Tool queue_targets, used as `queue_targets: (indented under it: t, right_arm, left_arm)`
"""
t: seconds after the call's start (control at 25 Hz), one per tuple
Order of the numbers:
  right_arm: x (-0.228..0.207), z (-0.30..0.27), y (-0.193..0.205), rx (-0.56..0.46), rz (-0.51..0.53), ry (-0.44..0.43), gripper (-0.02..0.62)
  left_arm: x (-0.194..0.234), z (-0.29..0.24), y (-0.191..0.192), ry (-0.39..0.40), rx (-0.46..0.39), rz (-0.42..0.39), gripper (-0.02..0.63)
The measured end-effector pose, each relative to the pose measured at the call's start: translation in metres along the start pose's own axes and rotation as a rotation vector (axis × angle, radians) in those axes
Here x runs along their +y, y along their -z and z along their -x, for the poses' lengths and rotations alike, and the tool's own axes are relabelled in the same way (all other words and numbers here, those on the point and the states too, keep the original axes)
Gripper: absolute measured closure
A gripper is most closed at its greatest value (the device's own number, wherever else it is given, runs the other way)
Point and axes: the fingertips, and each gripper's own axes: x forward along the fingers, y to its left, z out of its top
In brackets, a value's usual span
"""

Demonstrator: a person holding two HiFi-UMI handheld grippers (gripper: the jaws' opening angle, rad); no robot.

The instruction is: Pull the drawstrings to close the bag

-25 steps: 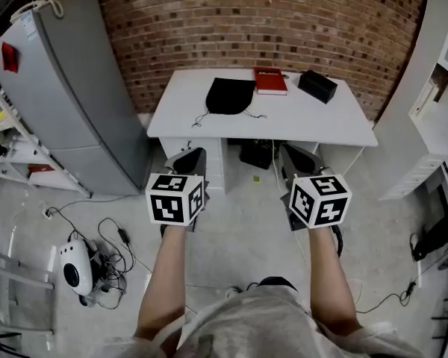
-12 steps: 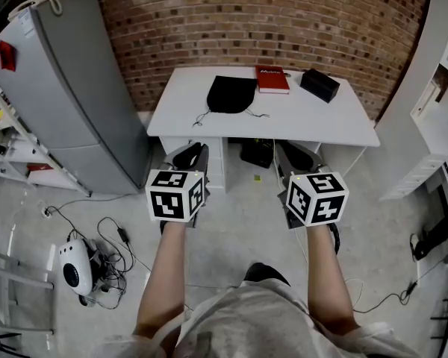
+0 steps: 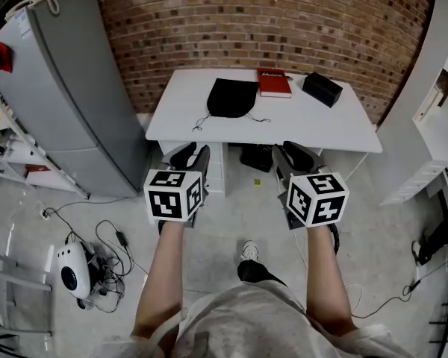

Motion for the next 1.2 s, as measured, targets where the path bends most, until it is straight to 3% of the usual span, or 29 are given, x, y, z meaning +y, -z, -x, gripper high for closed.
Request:
queue_targets:
  t: [0.6,1.2]
  right_arm:
    - [-0.039,-0.065,0.005,0.031,-0.005,-0.014,0.425]
    - [-0.102,-0.146,-0.001,0.048,-0.03,-0.042,0.368]
  left_arm:
    - [0.032,-0.067,-0.012,-0.016,0.011,0.0,0.41]
    - [0.061,-0.154,-0.03,-0.05,0.037,-0.007,0.4]
